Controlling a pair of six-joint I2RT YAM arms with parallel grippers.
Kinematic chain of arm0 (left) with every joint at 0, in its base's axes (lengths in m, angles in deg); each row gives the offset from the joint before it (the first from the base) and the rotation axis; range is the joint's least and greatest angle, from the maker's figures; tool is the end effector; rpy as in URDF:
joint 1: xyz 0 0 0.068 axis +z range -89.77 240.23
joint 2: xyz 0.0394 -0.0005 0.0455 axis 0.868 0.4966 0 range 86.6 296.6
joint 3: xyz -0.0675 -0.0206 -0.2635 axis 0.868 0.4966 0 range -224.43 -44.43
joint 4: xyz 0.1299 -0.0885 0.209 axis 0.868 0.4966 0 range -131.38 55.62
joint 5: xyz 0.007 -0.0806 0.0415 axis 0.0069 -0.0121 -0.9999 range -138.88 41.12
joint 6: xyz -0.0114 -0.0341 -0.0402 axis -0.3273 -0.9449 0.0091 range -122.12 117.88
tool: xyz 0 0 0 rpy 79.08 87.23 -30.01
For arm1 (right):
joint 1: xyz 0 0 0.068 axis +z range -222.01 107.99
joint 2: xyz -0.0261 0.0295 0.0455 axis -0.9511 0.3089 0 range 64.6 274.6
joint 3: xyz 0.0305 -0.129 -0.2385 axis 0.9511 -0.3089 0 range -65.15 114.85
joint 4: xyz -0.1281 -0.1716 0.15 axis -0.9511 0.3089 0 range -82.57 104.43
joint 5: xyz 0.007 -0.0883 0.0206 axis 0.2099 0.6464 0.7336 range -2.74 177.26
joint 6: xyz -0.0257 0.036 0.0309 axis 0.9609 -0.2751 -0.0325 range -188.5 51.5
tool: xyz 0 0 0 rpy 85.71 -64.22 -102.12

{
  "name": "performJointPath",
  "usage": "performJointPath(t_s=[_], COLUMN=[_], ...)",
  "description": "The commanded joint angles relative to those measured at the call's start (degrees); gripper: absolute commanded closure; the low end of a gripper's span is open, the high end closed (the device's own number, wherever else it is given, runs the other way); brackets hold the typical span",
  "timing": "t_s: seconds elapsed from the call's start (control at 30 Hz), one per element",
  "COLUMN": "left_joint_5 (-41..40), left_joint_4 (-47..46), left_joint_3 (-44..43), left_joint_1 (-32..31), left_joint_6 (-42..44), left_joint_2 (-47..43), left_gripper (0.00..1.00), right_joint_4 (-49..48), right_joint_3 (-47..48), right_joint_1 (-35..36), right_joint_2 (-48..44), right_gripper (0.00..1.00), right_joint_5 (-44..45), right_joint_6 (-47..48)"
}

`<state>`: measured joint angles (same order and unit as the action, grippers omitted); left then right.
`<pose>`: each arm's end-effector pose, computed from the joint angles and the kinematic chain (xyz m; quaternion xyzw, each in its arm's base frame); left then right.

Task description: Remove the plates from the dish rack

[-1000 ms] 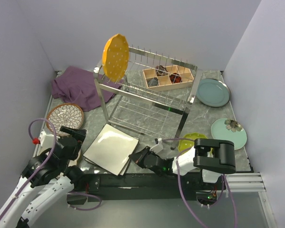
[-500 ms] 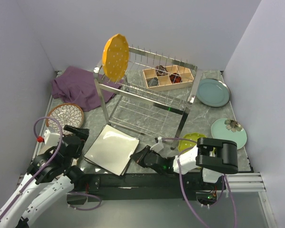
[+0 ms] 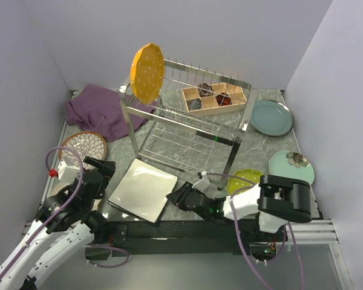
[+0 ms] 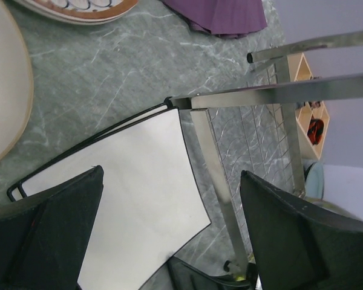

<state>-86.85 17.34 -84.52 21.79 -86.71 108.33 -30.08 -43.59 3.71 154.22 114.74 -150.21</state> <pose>0.0654 -0.0240 0.2792 -0.4621 0.7360 -0.2080 0.4489 0.0792 0.2444 0.1190 0.1618 0.8362 0.4321 0.2966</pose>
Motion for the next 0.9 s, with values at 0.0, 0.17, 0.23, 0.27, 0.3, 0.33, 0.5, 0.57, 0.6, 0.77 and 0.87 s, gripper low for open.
performJointPath(t_s=[0.0, 0.17, 0.23, 0.27, 0.3, 0.33, 0.5, 0.57, 0.6, 0.77, 0.87], left_joint_5=[-1.3, 2.6, 3.3, 3.1, 3.1, 3.7, 8.0, 11.5, 12.4, 10.3, 7.8], left_joint_4=[-6.8, -20.4, -24.1, -27.3, -28.3, -29.2, -24.9, -24.0, -23.6, -23.5, -27.4], left_joint_3=[-3.6, -8.9, -11.1, -14.0, -15.8, -17.7, -40.9, -50.6, -53.6, -66.0, -66.2], left_joint_1=[0.1, 0.2, 0.2, 0.1, 0.1, 0.1, 0.2, 0.1, 0.1, 0.1, 0.1], left_joint_6=[11.3, 30.5, 36.2, 41.2, 43.2, 44.9, 56.8, 62.2, 63.7, 73.1, 77.1], left_joint_2=[0.1, -1.6, -1.6, -0.7, 0.3, 1.8, 21.4, 29.9, 32.3, 43.5, 46.3], left_gripper=[0.01, 0.01, 0.01, 0.01, 0.06, 0.08, 0.07, 0.05, 0.06, 0.07, 0.09], right_joint_4=[4.7, 15.4, 18.6, 21.4, 22.7, 23.6, 29.6, 35.1, 37.1, 45.1, 49.4], right_joint_3=[1.7, 5.2, 6.5, 6.9, 7.3, 8.2, 12.0, 15.8, 17.0, 19.8, 21.7], right_joint_1=[0.4, 1.7, 2.7, 2.9, 3.5, 5.0, 12.1, 13.7, 14.4, 20.3, 22.9], right_joint_2=[-7.5, -14.0, -16.0, -18.2, -19.5, -20.8, -29.4, -31.1, -31.8, -41.9, -47.8], right_gripper=[0.52, 0.25, 0.20, 0.17, 0.15, 0.12, 0.00, 0.00, 0.00, 0.00, 0.00], right_joint_5=[1.5, 0.5, 0.7, 0.9, 1.0, 1.0, 1.2, -0.2, 1.7, 7.3, 9.6], right_joint_6=[6.4, 10.6, 12.7, 13.7, 16.4, 18.2, 34.2, 36.6, 37.4, 42.1, 45.6])
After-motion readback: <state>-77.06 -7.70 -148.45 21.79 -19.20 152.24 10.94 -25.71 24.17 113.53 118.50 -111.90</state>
